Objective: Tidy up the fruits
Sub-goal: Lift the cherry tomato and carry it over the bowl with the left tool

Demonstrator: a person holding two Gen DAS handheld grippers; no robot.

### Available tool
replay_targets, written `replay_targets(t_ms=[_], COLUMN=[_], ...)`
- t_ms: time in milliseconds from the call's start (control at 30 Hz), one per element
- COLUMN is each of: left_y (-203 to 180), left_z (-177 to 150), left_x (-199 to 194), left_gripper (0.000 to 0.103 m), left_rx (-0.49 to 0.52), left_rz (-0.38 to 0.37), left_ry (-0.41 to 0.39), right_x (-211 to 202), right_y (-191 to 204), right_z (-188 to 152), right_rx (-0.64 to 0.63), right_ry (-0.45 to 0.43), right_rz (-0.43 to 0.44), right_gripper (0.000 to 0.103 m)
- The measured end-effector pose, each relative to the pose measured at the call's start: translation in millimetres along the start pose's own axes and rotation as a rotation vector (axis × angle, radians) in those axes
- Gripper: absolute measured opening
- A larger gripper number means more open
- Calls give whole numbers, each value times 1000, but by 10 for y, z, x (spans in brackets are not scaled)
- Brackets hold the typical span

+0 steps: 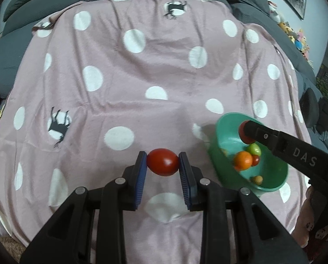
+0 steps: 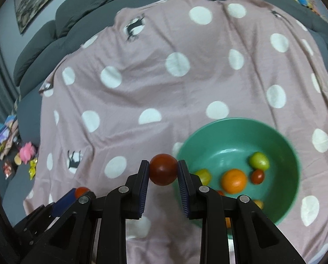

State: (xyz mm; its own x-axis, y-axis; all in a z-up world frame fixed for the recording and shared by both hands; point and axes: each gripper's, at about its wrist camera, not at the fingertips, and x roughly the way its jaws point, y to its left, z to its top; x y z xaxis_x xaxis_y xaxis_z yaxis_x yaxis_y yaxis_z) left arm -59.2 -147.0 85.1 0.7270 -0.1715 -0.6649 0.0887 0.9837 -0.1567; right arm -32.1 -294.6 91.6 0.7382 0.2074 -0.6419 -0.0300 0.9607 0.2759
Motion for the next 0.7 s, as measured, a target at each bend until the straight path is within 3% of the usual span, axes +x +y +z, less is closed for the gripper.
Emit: replay_targets(t_ms=[300,700], left_y=[-438,-945], left_z=[84,56], left_x=[118,481], left_gripper=[29,29], left_rx=[64,143], left_rz=[-77,-151], left_ry=[4,85], right_x=[-125,-122], right_y=[-408,-841], right_z=[89,119], right_rx=[70,142], right_ry=[-45,-32], right_rz=[-109,-198], right_gripper=[28,28])
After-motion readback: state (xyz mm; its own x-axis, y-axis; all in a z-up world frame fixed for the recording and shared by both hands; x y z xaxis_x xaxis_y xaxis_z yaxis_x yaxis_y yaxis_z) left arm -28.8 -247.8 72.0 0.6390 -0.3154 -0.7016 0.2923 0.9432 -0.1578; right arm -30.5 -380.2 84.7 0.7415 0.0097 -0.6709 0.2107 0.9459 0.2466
